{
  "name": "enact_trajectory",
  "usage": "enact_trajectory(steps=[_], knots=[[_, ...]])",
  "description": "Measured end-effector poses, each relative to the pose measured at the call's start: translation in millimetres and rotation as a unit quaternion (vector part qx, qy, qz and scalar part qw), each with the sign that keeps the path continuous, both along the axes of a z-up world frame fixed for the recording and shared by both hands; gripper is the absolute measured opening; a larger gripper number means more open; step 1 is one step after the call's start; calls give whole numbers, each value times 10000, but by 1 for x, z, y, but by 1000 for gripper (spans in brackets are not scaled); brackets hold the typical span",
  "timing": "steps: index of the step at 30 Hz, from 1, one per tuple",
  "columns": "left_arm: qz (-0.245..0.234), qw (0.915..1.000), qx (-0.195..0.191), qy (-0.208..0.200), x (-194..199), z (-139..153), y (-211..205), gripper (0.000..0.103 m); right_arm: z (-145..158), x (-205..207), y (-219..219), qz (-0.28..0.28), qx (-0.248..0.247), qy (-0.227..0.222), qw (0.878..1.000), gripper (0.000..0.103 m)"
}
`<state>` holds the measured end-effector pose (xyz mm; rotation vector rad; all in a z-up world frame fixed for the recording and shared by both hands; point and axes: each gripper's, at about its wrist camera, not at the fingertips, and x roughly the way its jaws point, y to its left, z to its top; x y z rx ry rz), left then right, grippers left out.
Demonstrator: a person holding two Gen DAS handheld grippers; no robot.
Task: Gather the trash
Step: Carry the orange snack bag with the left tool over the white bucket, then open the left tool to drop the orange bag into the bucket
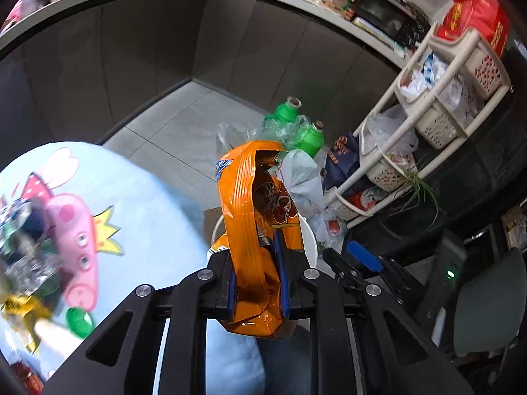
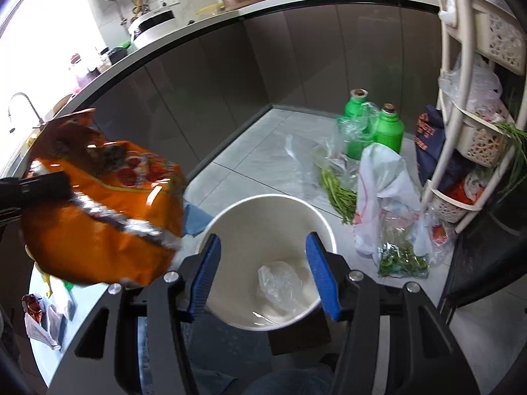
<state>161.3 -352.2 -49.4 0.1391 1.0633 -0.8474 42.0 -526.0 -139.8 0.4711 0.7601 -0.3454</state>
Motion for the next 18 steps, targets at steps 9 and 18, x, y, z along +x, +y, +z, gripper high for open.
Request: enact_trajectory(steps=[9, 18], knots=[[-310, 9967, 746, -45, 8, -62, -66, 58, -18, -11, -12, -146, 75, 187, 9997, 55], [605, 9974, 58, -389, 19, -22, -9, 92, -11, -7, -7, -84, 72, 87, 9999, 62]])
